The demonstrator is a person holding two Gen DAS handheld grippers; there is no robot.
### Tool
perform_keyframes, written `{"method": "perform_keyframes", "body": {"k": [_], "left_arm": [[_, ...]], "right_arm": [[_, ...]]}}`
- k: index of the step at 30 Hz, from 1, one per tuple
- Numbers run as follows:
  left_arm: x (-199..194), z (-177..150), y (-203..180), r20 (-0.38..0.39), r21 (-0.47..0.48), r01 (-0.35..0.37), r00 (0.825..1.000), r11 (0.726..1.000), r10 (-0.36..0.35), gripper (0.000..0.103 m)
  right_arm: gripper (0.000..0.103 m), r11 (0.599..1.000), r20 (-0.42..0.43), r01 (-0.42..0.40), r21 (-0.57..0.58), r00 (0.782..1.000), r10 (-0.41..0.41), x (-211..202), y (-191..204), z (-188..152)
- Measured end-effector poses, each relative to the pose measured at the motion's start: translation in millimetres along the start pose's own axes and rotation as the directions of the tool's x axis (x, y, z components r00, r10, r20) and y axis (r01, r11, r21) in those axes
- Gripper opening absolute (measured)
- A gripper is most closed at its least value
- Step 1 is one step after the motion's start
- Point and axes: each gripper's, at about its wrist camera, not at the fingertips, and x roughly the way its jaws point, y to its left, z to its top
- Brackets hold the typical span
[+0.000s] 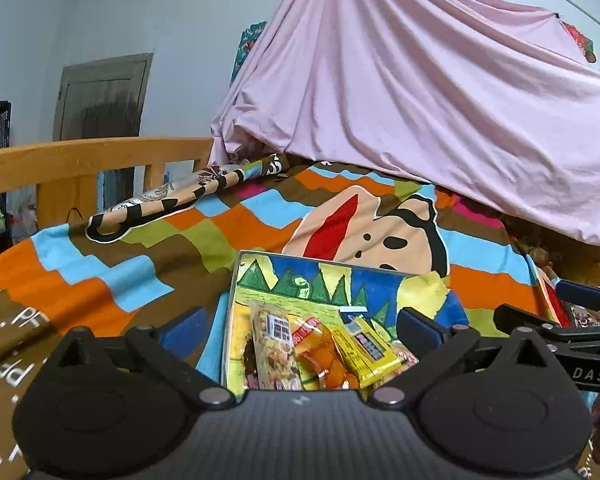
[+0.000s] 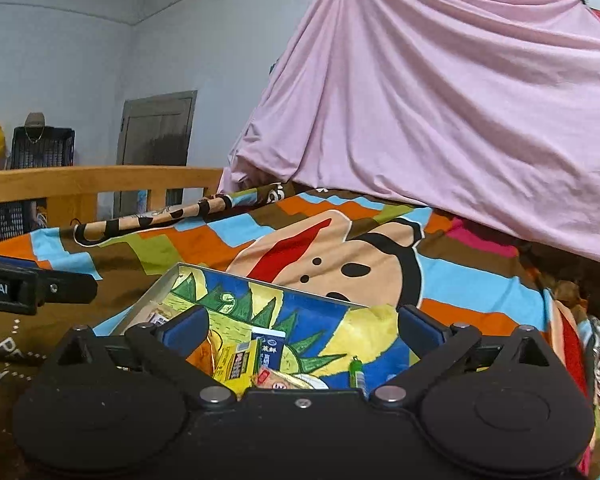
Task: Organize snacks
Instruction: 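Open both tools and withdraw them from the tray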
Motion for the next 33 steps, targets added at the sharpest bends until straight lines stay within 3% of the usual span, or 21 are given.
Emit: {"method": "perform_keyframes", "body": {"k": [12, 24, 33], "left_arm": [[-54.2, -36.9, -15.1, -0.028, 0.069, 0.040, 0.999, 0.997, -0.038, 0.103], [-69.5, -88.8, -20.2, -0.193, 0.127, 0.058, 0.981, 0.990, -0.032, 0.103], [-80.5, -109.5, -23.4, -0.227, 0.155, 0.057, 0.974, 0.986, -0.020, 0.103]], "right_arm": [[0.102, 0.998, -0.047, 0.020, 0.052, 0.999, -0.017, -69.5, -11.0, -33.5], [0.102, 0.997, -0.187, 0.034, 0.069, 0.982, -0.021, -113.6, -14.0, -81.8], [0.102, 0.994, -0.248, 0.052, 0.095, 0.968, -0.027, -135.1, -16.2, -102.4]]}}
